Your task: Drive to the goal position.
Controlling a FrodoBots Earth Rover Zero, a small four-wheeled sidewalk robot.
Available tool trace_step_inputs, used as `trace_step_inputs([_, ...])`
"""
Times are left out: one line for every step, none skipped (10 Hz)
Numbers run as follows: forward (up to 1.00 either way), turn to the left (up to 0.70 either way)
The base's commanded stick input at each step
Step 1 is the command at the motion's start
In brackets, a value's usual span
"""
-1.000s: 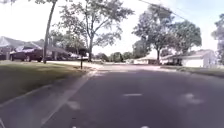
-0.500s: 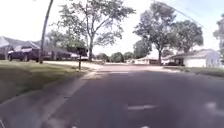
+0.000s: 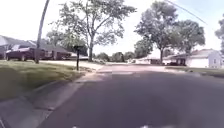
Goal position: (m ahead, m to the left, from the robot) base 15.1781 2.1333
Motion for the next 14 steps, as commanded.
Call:
trace_step_inputs([1.00, 0.00])
trace_step_inputs([1.00, 0.00])
trace_step_inputs([1.00, 0.00])
trace_step_inputs([1.00, 0.00])
trace_step_inputs([1.00, 0.00])
trace_step_inputs([1.00, 0.00])
trace_step_inputs([1.00, 0.00])
trace_step_inputs([1.00, 0.00])
trace_step_inputs([1.00, 0.00])
trace_step_inputs([1.00, 0.00])
trace_step_inputs([1.00, 0.00])
trace_step_inputs([1.00, 0.00])
trace_step_inputs([1.00, 0.00])
trace_step_inputs([1.00, 0.00])
